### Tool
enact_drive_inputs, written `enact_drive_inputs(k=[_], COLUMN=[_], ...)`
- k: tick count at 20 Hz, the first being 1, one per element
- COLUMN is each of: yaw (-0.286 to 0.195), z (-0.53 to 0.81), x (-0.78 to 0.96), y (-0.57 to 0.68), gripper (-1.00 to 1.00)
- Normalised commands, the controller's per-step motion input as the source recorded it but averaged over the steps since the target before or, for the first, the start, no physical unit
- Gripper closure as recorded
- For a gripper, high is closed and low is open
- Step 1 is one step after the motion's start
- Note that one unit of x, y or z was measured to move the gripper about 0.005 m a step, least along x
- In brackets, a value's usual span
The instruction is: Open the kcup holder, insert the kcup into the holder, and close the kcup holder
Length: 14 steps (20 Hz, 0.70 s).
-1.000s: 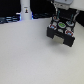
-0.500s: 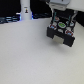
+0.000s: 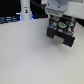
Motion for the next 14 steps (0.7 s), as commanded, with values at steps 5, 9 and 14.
enact_drive_inputs(k=[5, 9, 14], yaw=[0.089, 0.176, 0.231], z=[-0.06, -0.18, -0.14], x=[0.69, 0.29, 0.1], y=[0.04, 0.24, 0.18], gripper=[-1.0, -1.0, -1.0])
